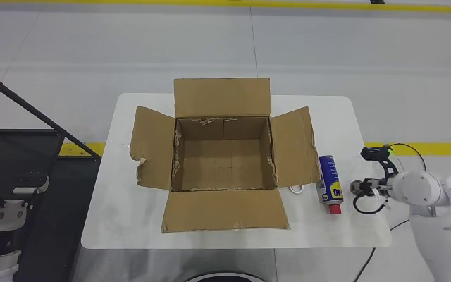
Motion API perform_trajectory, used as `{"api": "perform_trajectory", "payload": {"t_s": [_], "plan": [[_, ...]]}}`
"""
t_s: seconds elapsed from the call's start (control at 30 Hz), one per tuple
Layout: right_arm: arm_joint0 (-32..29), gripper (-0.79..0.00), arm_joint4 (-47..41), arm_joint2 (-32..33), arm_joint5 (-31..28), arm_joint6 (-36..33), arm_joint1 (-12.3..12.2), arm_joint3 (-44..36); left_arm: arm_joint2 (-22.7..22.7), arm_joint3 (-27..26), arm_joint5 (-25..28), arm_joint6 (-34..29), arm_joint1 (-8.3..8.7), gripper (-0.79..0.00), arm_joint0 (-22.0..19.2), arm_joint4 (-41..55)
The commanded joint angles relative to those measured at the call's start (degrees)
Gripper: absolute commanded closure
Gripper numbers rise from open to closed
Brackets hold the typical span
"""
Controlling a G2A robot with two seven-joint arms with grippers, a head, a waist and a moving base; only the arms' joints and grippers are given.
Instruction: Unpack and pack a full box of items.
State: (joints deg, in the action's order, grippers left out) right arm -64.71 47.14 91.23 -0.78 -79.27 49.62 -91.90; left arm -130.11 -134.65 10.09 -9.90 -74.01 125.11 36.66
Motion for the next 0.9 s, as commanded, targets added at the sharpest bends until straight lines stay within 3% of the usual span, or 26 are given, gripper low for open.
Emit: {"api": "perform_trajectory", "payload": {"t_s": [0.0,0.2,0.4,0.67,0.87], "plan": [[0.77,0.000,-1.80,2.23,1.50,1.15,-0.10,-2.00,0.00,0.00,0.00,0.00,0.00,-0.785,0.00,0.00],[2.71,0.000,-13.22,9.02,7.71,8.90,0.17,-9.92,0.00,0.00,0.00,0.00,0.00,-0.785,0.00,0.00],[5.20,0.000,-25.01,7.21,10.17,15.82,1.01,-14.80,0.00,0.00,0.00,0.00,0.00,-0.785,0.00,0.00],[11.19,0.000,-29.62,-7.94,11.36,23.94,2.72,-19.12,0.00,0.00,0.00,0.00,0.00,-0.785,0.00,0.00],[17.48,0.000,-25.35,-24.08,14.98,29.44,5.02,-19.20,0.00,0.00,0.00,0.00,0.00,-0.785,0.00,0.00]]}}
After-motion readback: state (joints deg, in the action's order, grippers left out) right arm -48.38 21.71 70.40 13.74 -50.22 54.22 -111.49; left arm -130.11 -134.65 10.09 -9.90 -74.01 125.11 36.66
